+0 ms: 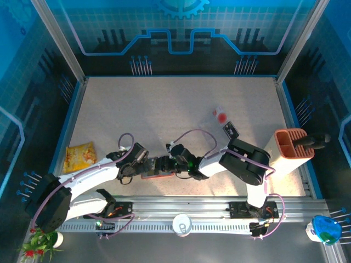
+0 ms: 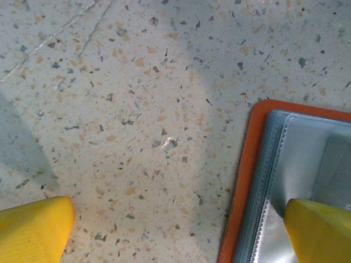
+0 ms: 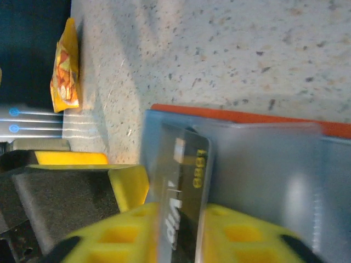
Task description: Put the credit cards into the card holder
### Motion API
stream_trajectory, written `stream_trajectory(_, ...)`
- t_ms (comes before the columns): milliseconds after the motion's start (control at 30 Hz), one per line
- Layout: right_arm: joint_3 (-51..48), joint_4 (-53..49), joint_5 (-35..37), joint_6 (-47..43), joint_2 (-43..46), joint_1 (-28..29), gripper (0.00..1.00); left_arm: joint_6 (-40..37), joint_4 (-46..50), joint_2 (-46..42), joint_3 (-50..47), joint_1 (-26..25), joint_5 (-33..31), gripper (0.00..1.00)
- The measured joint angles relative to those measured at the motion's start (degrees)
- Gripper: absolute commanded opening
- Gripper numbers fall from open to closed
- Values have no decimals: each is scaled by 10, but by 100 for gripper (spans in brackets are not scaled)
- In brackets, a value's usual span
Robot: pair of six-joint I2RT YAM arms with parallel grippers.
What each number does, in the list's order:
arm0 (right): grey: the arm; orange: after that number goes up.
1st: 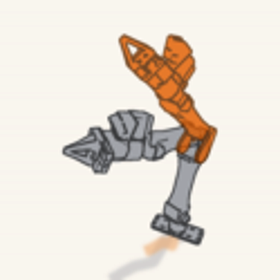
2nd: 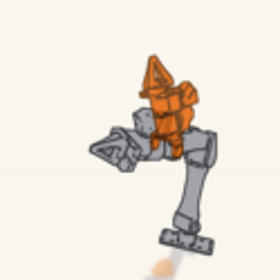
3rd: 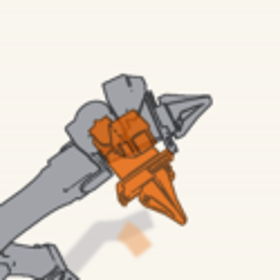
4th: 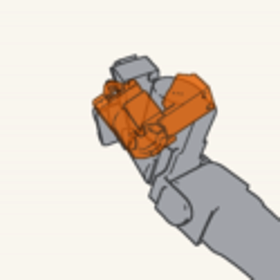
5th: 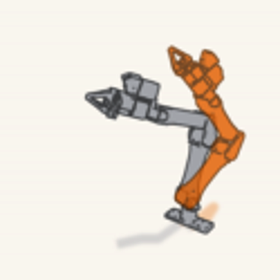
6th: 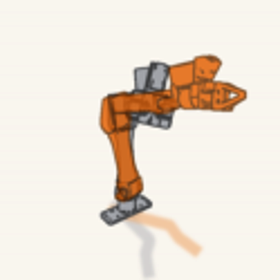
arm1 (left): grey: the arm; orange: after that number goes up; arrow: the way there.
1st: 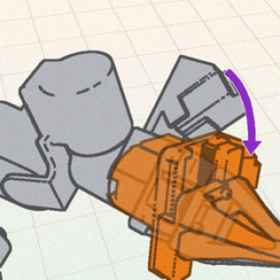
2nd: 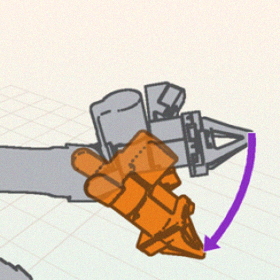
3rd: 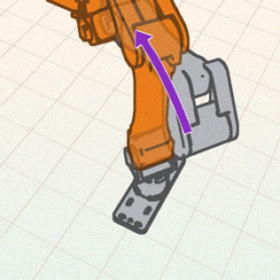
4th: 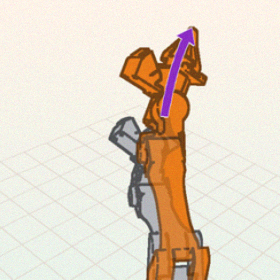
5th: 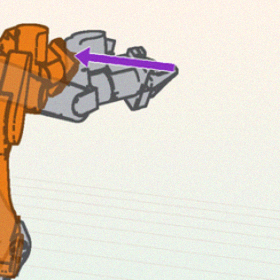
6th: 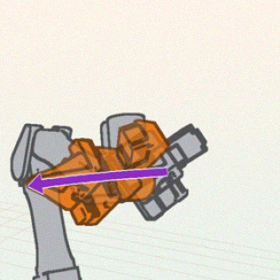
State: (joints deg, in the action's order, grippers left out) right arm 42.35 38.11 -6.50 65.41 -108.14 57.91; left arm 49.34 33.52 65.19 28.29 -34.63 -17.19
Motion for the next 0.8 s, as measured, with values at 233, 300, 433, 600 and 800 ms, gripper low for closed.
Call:
stream_trajectory(233, 15, -131, -22, -72, 51, -24, 41, 2, 47, -68, 16, 16, -5, 99)
stream_trajectory(300, 28, -168, -21, -92, 59, -29, 39, 4, 56, -78, 16, 20, -6, 99)
stream_trajectory(433, 60, -233, -21, -133, 65, -32, 27, 21, 69, -74, 16, 26, -10, 99)
stream_trajectory(600, 106, -293, -21, -175, 64, -32, 14, 40, 69, -42, 14, 28, -10, 99)
stream_trajectory(800, 141, -324, -22, -202, 40, -32, 11, 47, 61, 0, 4, 28, -9, 99)
